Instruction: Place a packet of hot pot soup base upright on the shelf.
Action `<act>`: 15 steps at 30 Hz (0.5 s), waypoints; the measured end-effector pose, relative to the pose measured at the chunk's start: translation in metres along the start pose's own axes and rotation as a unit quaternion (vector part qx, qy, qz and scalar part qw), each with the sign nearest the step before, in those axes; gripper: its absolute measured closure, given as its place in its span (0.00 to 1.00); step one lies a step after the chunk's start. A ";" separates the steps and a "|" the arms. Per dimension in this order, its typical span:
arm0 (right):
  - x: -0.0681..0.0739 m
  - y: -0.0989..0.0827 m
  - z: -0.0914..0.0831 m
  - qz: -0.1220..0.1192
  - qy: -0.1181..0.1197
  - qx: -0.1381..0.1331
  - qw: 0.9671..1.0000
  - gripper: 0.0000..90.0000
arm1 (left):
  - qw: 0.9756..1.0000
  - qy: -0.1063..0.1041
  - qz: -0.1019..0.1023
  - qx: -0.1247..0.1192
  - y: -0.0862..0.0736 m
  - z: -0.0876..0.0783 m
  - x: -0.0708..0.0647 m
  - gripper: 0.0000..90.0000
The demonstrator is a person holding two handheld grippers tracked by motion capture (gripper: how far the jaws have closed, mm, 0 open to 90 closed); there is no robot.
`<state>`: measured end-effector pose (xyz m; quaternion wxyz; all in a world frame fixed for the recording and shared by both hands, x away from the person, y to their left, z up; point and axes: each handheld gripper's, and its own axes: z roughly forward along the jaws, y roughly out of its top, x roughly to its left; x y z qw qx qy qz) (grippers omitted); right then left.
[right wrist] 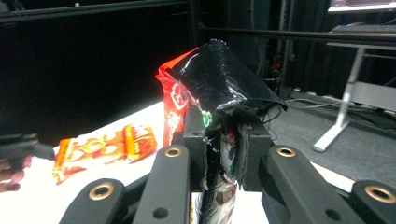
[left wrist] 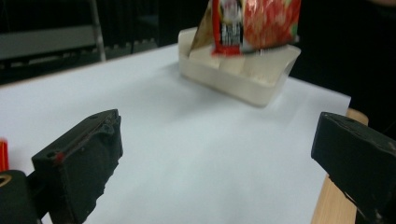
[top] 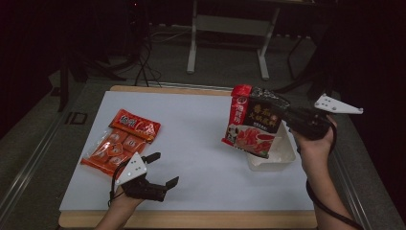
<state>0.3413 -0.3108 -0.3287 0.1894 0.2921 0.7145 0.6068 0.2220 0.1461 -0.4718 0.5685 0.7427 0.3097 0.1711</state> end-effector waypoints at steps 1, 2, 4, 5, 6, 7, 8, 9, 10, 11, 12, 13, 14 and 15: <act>0.000 0.000 0.000 0.000 0.000 0.000 1.000 0.86 | 1.000 0.000 0.000 0.000 0.000 0.000 0.000 0.03; -0.003 0.001 -0.001 -0.001 -0.005 -0.002 1.000 0.86 | 1.000 0.003 -0.006 0.004 -0.007 -0.004 0.000 0.03; -0.011 0.004 -0.003 -0.007 -0.019 -0.006 1.000 0.86 | 1.000 0.002 -0.011 0.009 -0.013 -0.006 -0.001 0.03; -0.014 0.004 -0.003 -0.006 -0.024 -0.007 1.000 0.86 | 1.000 0.001 -0.013 0.014 -0.016 -0.007 -0.002 0.03; -0.018 0.005 -0.004 -0.005 -0.027 -0.010 1.000 0.86 | 1.000 0.000 -0.014 0.017 -0.018 -0.008 -0.003 0.03; -0.021 0.006 -0.005 -0.003 -0.029 -0.012 1.000 0.86 | 1.000 -0.001 -0.017 0.015 -0.021 -0.009 -0.003 0.03; -0.024 0.006 -0.005 -0.005 -0.033 -0.014 0.999 0.85 | 1.000 -0.002 -0.019 0.015 -0.023 -0.010 -0.004 0.03; -0.026 0.007 -0.006 -0.003 -0.037 -0.015 0.999 0.86 | 1.000 -0.001 -0.017 0.020 -0.024 -0.011 -0.004 0.03; -0.029 0.008 -0.006 -0.002 -0.042 -0.016 0.999 0.86 | 1.000 0.001 -0.016 0.019 -0.025 -0.012 -0.005 0.03; -0.032 0.009 -0.006 -0.005 -0.047 -0.016 0.999 0.86 | 1.000 0.000 -0.018 0.018 -0.026 -0.012 -0.005 0.03; -0.034 0.009 -0.006 -0.006 -0.052 -0.017 0.998 0.86 | 1.000 0.000 -0.020 0.018 -0.027 -0.013 -0.005 0.03; -0.034 0.009 -0.006 -0.006 -0.052 -0.017 0.998 0.86 | 1.000 0.000 -0.020 0.018 -0.027 -0.013 -0.005 0.03; -0.036 0.010 -0.006 -0.007 -0.058 -0.016 0.998 0.86 | 1.000 -0.003 -0.023 0.015 -0.028 -0.014 -0.005 0.03; -0.042 0.009 -0.005 -0.011 -0.066 -0.018 0.998 0.86 | 1.000 -0.003 -0.026 0.014 -0.029 -0.014 -0.005 0.03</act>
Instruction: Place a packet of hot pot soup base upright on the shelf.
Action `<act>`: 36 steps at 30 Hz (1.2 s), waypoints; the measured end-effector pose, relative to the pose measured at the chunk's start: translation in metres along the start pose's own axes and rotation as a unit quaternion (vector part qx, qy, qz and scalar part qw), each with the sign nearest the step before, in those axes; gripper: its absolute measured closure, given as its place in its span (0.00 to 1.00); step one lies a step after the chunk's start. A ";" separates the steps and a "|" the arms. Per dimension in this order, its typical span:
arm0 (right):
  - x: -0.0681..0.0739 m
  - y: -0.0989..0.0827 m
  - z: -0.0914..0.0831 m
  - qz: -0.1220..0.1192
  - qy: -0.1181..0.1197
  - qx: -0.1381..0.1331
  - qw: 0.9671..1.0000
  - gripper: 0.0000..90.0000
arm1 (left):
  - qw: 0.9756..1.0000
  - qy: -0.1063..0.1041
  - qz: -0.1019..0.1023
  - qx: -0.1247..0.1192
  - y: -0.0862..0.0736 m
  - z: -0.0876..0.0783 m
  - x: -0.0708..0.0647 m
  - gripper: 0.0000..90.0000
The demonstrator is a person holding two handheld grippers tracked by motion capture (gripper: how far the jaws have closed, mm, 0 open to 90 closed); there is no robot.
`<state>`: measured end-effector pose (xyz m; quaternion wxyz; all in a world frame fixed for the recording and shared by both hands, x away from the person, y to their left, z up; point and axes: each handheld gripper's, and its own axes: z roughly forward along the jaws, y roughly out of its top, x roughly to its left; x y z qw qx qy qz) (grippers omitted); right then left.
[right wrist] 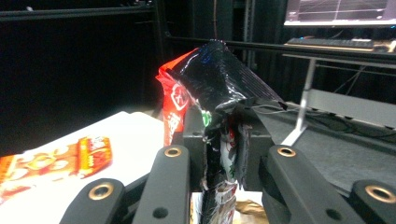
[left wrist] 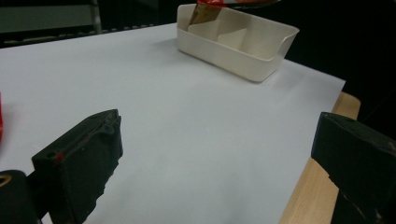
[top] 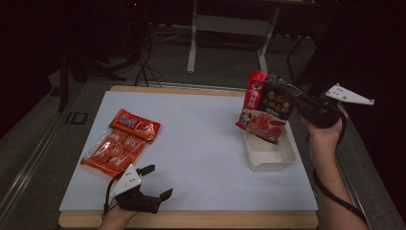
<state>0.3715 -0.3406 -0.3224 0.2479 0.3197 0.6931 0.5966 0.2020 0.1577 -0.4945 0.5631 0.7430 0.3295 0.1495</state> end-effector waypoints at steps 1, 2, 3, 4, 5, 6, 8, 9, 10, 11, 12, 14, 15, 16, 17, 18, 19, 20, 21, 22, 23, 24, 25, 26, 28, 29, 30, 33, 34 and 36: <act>-0.003 -0.001 0.001 -0.002 -0.007 0.003 1.000 0.86 | 1.000 0.000 0.000 0.000 0.000 0.000 0.000 0.03; -0.005 -0.001 0.001 0.000 -0.011 0.004 1.000 0.86 | 1.000 -0.001 0.001 -0.001 -0.001 0.000 0.000 0.03; -0.007 -0.002 0.002 -0.001 -0.013 0.007 1.000 0.86 | 1.000 -0.001 0.001 -0.001 -0.001 0.000 0.000 0.03; -0.007 -0.002 0.002 -0.001 -0.013 0.007 1.000 0.86 | 1.000 -0.001 0.001 -0.001 -0.001 0.000 0.000 0.03; -0.009 -0.003 0.002 -0.003 -0.018 0.009 1.000 0.86 | 1.000 -0.003 -0.002 -0.003 -0.002 0.000 0.001 0.03; -0.014 -0.005 0.004 -0.004 -0.024 0.015 1.000 0.86 | 1.000 -0.002 -0.003 -0.004 -0.002 0.000 0.001 0.03; -0.018 -0.008 0.005 -0.009 -0.029 0.020 0.999 0.86 | 1.000 -0.002 -0.007 -0.006 -0.002 0.000 0.002 0.03; -0.020 -0.009 0.006 -0.013 -0.031 0.023 0.999 0.86 | 1.000 -0.003 -0.010 -0.006 -0.003 0.000 0.002 0.03; -0.022 -0.010 0.007 -0.015 -0.034 0.028 0.999 0.86 | 1.000 -0.002 -0.010 -0.006 -0.003 0.000 0.003 0.03; -0.022 -0.010 0.007 -0.015 -0.034 0.028 0.999 0.86 | 1.000 -0.002 -0.010 -0.006 -0.003 0.000 0.003 0.03; -0.023 -0.011 0.009 -0.017 -0.037 0.032 0.999 0.85 | 1.000 -0.003 -0.011 -0.007 -0.003 0.000 0.003 0.03; -0.028 -0.015 0.013 -0.019 -0.041 0.043 0.998 0.86 | 1.000 -0.004 -0.013 -0.010 -0.003 0.000 0.004 0.03; -0.028 -0.015 0.013 -0.019 -0.041 0.043 0.998 0.86 | 1.000 -0.004 -0.013 -0.010 -0.003 0.000 0.004 0.03; -0.029 -0.016 0.014 -0.024 -0.043 0.045 0.998 0.86 | 1.000 -0.004 -0.012 -0.010 -0.003 -0.001 0.004 0.03; -0.029 -0.019 0.017 -0.041 -0.050 0.048 0.997 0.85 | 1.000 -0.005 -0.012 -0.010 -0.003 0.000 0.004 0.03; -0.030 -0.019 0.017 -0.045 -0.052 0.050 0.996 0.85 | 1.000 -0.006 -0.012 -0.010 -0.004 0.000 0.004 0.03; -0.030 -0.020 0.019 -0.052 -0.055 0.052 0.996 0.85 | 1.000 -0.006 -0.013 -0.009 -0.004 0.000 0.004 0.03; -0.030 -0.022 0.021 -0.058 -0.059 0.055 0.995 0.85 | 1.000 -0.007 -0.014 -0.008 -0.004 0.001 0.005 0.03; -0.030 -0.023 0.022 -0.063 -0.060 0.058 0.995 0.85 | 1.000 -0.008 -0.016 -0.009 -0.005 0.001 0.005 0.03; -0.030 -0.024 0.024 -0.066 -0.060 0.061 0.994 0.85 | 1.000 -0.008 -0.016 -0.009 -0.005 0.001 0.005 0.03; -0.031 -0.025 0.026 -0.069 -0.062 0.064 0.994 0.85 | 1.000 -0.009 -0.016 -0.009 -0.005 0.001 0.005 0.03; -0.031 -0.025 0.026 -0.069 -0.062 0.064 0.994 0.85 | 1.000 -0.009 -0.016 -0.009 -0.005 0.001 0.005 0.03; -0.034 -0.028 0.029 -0.066 -0.061 0.067 0.994 0.85 | 1.000 -0.009 -0.018 -0.011 -0.005 0.000 0.005 0.03; -0.034 -0.029 0.030 -0.070 -0.061 0.068 0.993 0.85 | 1.000 -0.010 -0.019 -0.011 -0.005 0.000 0.006 0.03; -0.036 -0.030 0.032 -0.076 -0.056 0.069 0.993 0.85 | 1.000 -0.010 -0.019 -0.011 -0.005 0.000 0.006 0.03; -0.038 -0.031 0.036 -0.078 -0.048 0.071 0.993 0.85 | 1.000 -0.009 -0.023 -0.011 -0.007 0.000 0.007 0.03; -0.038 -0.031 0.036 -0.078 -0.048 0.071 0.993 0.85 | 1.000 -0.009 -0.023 -0.011 -0.007 0.000 0.007 0.03; -0.040 -0.033 0.040 -0.094 -0.033 0.070 0.993 0.85 | 1.000 -0.008 -0.025 -0.011 -0.008 0.001 0.008 0.03; -0.041 -0.036 0.043 -0.095 -0.029 0.071 0.993 0.85 | 1.000 -0.009 -0.025 -0.011 -0.008 0.001 0.008 0.03; -0.043 -0.037 0.044 -0.097 -0.024 0.067 0.993 0.85 | 0.999 -0.010 -0.027 -0.012 -0.008 0.001 0.008 0.03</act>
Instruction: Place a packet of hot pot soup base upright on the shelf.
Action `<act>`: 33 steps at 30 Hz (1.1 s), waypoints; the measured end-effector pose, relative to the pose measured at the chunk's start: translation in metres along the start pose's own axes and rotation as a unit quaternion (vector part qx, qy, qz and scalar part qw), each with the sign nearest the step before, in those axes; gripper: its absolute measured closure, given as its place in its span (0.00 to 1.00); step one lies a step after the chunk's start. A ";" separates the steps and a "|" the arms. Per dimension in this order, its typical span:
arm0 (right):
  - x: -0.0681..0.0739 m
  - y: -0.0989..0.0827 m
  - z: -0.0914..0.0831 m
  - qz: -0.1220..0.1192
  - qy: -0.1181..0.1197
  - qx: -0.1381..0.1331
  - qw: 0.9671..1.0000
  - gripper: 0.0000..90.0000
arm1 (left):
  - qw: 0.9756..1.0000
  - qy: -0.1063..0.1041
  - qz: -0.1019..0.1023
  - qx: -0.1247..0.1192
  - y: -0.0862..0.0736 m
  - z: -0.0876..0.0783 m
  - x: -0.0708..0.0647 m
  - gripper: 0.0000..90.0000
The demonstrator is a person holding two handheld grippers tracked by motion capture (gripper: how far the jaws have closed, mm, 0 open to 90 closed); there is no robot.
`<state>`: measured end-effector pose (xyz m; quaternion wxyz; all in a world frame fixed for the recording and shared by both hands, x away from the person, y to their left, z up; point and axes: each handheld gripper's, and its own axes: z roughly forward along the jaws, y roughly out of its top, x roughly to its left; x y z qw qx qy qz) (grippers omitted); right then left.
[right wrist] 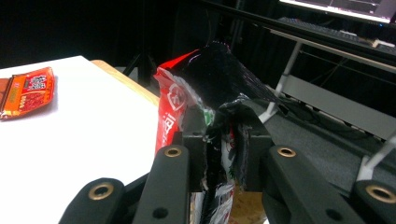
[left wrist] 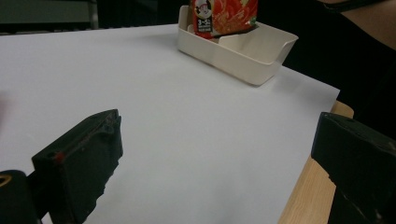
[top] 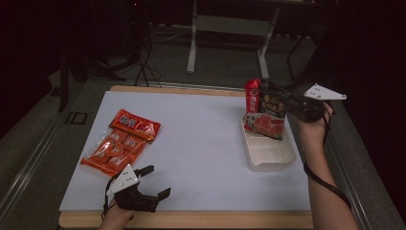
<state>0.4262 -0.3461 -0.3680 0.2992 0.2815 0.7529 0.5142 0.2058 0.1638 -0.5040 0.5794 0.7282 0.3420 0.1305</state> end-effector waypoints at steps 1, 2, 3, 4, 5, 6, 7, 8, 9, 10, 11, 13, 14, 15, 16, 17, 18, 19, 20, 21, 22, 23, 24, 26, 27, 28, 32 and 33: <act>-0.001 -0.001 0.000 0.003 0.004 -0.002 1.000 0.85 | 1.000 -0.001 0.000 0.000 0.000 0.000 0.000 0.03; -0.002 -0.002 0.001 0.006 0.010 -0.005 1.000 0.85 | 1.000 0.000 0.000 0.000 0.000 0.000 0.000 0.03; -0.003 -0.004 0.001 0.007 0.017 -0.007 1.000 0.85 | 1.000 0.000 0.000 0.000 0.000 0.000 0.000 0.03; -0.004 -0.006 0.001 0.012 0.023 -0.006 1.000 0.85 | 1.000 0.000 0.000 -0.001 0.000 0.000 0.000 0.03; -0.005 -0.008 0.001 0.014 0.029 -0.007 0.999 0.85 | 1.000 -0.001 0.000 -0.001 0.000 0.000 0.000 0.03; -0.006 -0.010 0.001 0.016 0.034 -0.007 0.999 0.85 | 1.000 -0.001 0.000 0.001 0.000 0.001 0.000 0.03; -0.006 -0.011 0.001 0.017 0.038 -0.008 0.999 0.85 | 1.000 -0.002 0.001 0.002 -0.001 0.001 0.000 0.03; -0.007 -0.013 0.001 0.016 0.046 -0.014 0.999 0.85 | 1.000 -0.002 0.000 0.002 -0.001 0.001 0.000 0.03; -0.006 -0.014 0.000 0.014 0.046 -0.015 0.999 0.85 | 1.000 -0.003 -0.001 0.001 -0.001 0.001 0.000 0.03; -0.006 -0.014 0.001 0.012 0.048 -0.015 0.999 0.85 | 1.000 -0.003 -0.001 0.002 -0.001 0.002 -0.001 0.03; -0.005 -0.015 0.001 0.009 0.055 -0.012 0.998 0.85 | 1.000 -0.002 0.001 0.003 -0.001 0.002 -0.001 0.03; -0.004 -0.016 0.004 0.002 0.068 -0.002 0.998 0.84 | 1.000 -0.004 0.000 0.001 -0.001 0.001 -0.001 0.03; -0.004 -0.017 0.006 0.006 0.077 0.002 0.997 0.83 | 1.000 -0.004 0.000 0.001 -0.001 0.001 -0.001 0.03; -0.004 -0.017 0.006 0.006 0.077 0.002 0.997 0.83 | 1.000 -0.004 0.000 0.000 0.000 0.001 -0.001 0.03; -0.003 -0.019 0.008 0.012 0.079 0.001 0.997 0.83 | 1.000 -0.003 0.000 0.000 0.000 0.001 -0.001 0.03; -0.004 -0.021 0.008 0.022 0.077 0.000 0.997 0.83 | 1.000 -0.003 0.000 0.000 0.000 0.001 -0.001 0.03; -0.004 -0.023 0.008 0.033 0.072 -0.004 0.997 0.83 | 1.000 -0.003 -0.002 -0.002 0.000 0.000 -0.001 0.03; -0.003 -0.025 0.008 0.036 0.071 -0.006 0.997 0.83 | 1.000 -0.003 -0.001 -0.002 0.000 0.000 0.000 0.03; -0.003 -0.025 0.008 0.036 0.071 -0.006 0.997 0.83 | 1.000 -0.003 -0.001 -0.002 0.000 0.000 0.000 0.03; -0.005 -0.029 0.008 0.055 0.068 -0.007 0.996 0.82 | 1.000 -0.003 -0.001 -0.002 0.000 0.000 0.000 0.03; -0.006 -0.031 0.008 0.059 0.068 -0.006 0.996 0.82 | 1.000 -0.003 -0.001 -0.001 0.000 0.000 0.000 0.03; -0.006 -0.033 0.008 0.060 0.065 -0.002 0.996 0.82 | 1.000 -0.004 -0.001 -0.001 -0.001 0.000 0.000 0.03; -0.005 -0.035 0.009 0.060 0.058 0.013 0.996 0.81 | 1.000 -0.005 -0.001 -0.001 -0.001 0.000 -0.001 0.03; -0.006 -0.042 0.009 0.067 0.053 0.017 0.996 0.80 | 1.000 -0.005 -0.001 -0.001 0.000 0.000 -0.001 0.03; -0.007 -0.045 0.007 0.079 0.052 0.012 0.995 0.80 | 1.000 -0.005 -0.001 -0.001 0.000 0.000 0.000 0.03; -0.007 -0.045 0.007 0.079 0.052 0.012 0.995 0.80 | 1.000 -0.005 -0.001 -0.001 0.000 0.000 0.000 0.03; -0.009 -0.046 -0.001 0.113 0.033 0.032 0.993 0.74 | 1.000 -0.011 -0.010 -0.012 -0.001 0.001 0.001 0.03; -0.008 -0.044 -0.003 0.115 0.027 0.041 0.992 0.74 | 1.000 -0.016 -0.013 -0.015 -0.001 0.000 0.001 0.03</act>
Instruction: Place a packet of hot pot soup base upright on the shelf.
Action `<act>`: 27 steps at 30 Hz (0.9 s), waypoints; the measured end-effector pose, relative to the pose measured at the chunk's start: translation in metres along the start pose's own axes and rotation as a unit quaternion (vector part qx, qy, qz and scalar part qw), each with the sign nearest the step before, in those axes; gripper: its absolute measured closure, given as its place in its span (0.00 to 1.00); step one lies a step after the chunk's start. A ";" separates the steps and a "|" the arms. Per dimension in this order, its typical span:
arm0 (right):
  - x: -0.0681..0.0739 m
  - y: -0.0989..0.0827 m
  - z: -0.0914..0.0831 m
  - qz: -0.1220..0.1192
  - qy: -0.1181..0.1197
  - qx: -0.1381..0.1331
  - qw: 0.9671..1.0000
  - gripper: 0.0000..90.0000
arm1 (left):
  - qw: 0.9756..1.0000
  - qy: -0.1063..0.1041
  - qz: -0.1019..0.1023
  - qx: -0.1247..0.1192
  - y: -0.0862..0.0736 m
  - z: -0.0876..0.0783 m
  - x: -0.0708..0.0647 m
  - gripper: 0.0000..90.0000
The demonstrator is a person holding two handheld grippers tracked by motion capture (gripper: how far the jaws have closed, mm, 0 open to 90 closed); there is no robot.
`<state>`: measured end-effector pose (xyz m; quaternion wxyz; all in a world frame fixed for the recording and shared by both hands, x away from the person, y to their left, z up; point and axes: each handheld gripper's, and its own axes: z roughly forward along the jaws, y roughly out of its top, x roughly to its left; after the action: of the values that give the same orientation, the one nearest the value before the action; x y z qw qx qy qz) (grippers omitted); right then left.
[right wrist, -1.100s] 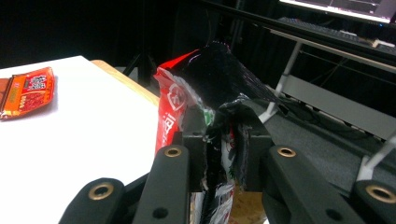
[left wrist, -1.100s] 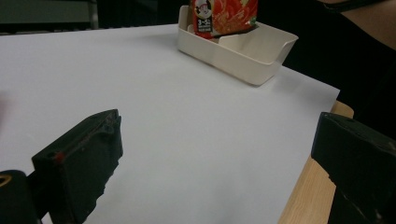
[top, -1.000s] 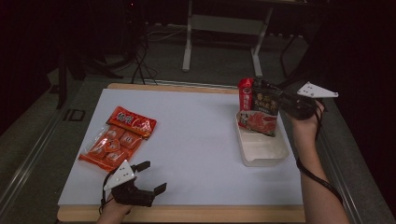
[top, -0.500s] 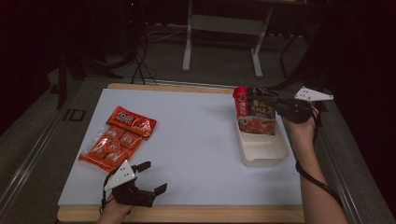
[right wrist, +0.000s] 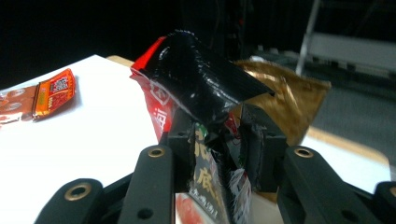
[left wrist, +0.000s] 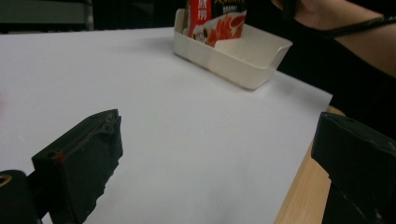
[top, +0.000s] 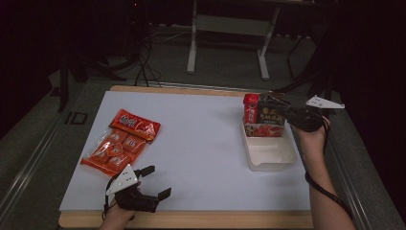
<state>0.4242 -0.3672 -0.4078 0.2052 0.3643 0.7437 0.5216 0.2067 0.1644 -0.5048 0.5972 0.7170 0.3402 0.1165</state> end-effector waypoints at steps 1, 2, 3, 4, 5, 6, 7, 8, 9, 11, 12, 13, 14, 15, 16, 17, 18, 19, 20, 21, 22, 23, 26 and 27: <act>0.002 0.001 -0.001 -0.001 -0.007 0.008 1.000 0.72 | 1.000 -0.001 0.002 -0.001 0.001 0.000 0.000 0.03; 0.005 0.002 -0.003 0.004 -0.015 0.014 1.000 0.70 | 1.000 0.001 0.009 -0.001 0.001 -0.001 0.000 0.05; 0.007 0.003 -0.005 0.004 -0.020 0.014 1.000 0.67 | 1.000 0.000 0.015 -0.001 0.001 -0.001 0.000 0.05; 0.009 0.004 -0.006 0.000 -0.021 0.011 1.000 0.64 | 1.000 0.001 0.018 0.000 0.002 0.000 0.000 0.05; 0.010 0.005 -0.008 -0.006 -0.023 0.007 1.000 0.60 | 1.000 0.004 0.023 0.000 0.002 0.000 -0.001 0.05; 0.012 0.006 -0.012 -0.002 -0.022 -0.003 1.000 0.57 | 1.000 0.006 0.028 0.001 0.002 0.000 -0.002 0.05; 0.012 0.008 -0.015 0.004 -0.021 -0.011 1.000 0.54 | 1.000 0.006 0.028 0.001 0.002 0.000 -0.002 0.05; 0.013 0.011 -0.019 0.004 -0.020 -0.017 1.000 0.54 | 0.999 0.010 0.031 0.007 0.003 0.001 -0.004 0.05; 0.015 0.013 -0.023 0.003 -0.020 -0.023 1.000 0.54 | 1.000 0.007 0.028 0.005 0.004 0.001 -0.004 0.05; 0.018 0.018 -0.029 -0.002 -0.019 -0.029 0.999 0.52 | 1.000 0.009 0.020 0.019 0.005 0.002 -0.004 0.05; 0.021 0.020 -0.033 -0.007 -0.021 -0.031 0.999 0.52 | 0.999 0.012 0.017 0.026 0.006 0.002 -0.004 0.05; 0.021 0.020 -0.033 -0.007 -0.021 -0.031 0.999 0.52 | 0.999 0.012 0.017 0.026 0.006 0.002 -0.004 0.05; 0.023 0.022 -0.036 -0.008 -0.018 -0.033 0.999 0.52 | 1.000 0.006 0.003 0.030 0.006 0.002 -0.003 0.05; 0.028 0.026 -0.040 -0.014 -0.018 -0.035 0.999 0.52 | 0.999 0.010 -0.005 0.039 0.007 0.002 -0.003 0.05; 0.031 0.028 -0.043 -0.016 -0.015 -0.037 0.999 0.51 | 0.999 0.008 -0.009 0.047 0.008 0.002 -0.003 0.05; 0.034 0.029 -0.045 -0.014 -0.010 -0.037 0.999 0.50 | 0.999 0.008 -0.009 0.052 0.009 0.002 -0.003 0.05; 0.037 0.029 -0.046 -0.012 -0.007 -0.038 0.999 0.47 | 0.998 0.009 -0.006 0.055 0.009 0.002 -0.003 0.06; 0.040 0.029 -0.047 -0.012 -0.006 -0.037 0.999 0.45 | 0.998 0.006 -0.004 0.057 0.009 0.001 -0.004 0.06; 0.043 0.029 -0.047 -0.014 -0.004 -0.035 0.999 0.43 | 0.998 0.004 0.000 0.061 0.009 0.001 -0.004 0.06; 0.047 0.028 -0.048 -0.013 -0.002 -0.038 0.999 0.41 | 0.998 0.007 0.006 0.062 0.009 0.001 -0.005 0.06; 0.049 0.028 -0.050 -0.010 0.000 -0.041 0.999 0.39 | 0.998 0.006 0.009 0.063 0.009 0.001 -0.005 0.06; 0.052 0.027 -0.051 -0.008 0.003 -0.042 0.999 0.37 | 0.998 0.006 0.009 0.064 0.009 0.001 -0.005 0.06; 0.059 0.026 -0.055 0.003 0.013 -0.055 0.998 0.29 | 0.998 0.006 0.010 0.063 0.011 -0.001 -0.005 0.08; 0.062 0.026 -0.057 0.000 0.014 -0.058 0.998 0.24 | 0.998 0.005 0.009 0.063 0.012 -0.002 -0.005 0.08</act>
<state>0.3533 -0.3508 -0.3583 0.2156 0.3448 0.7148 0.5689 0.2059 0.1617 -0.4917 0.5477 0.7559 0.3432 0.1040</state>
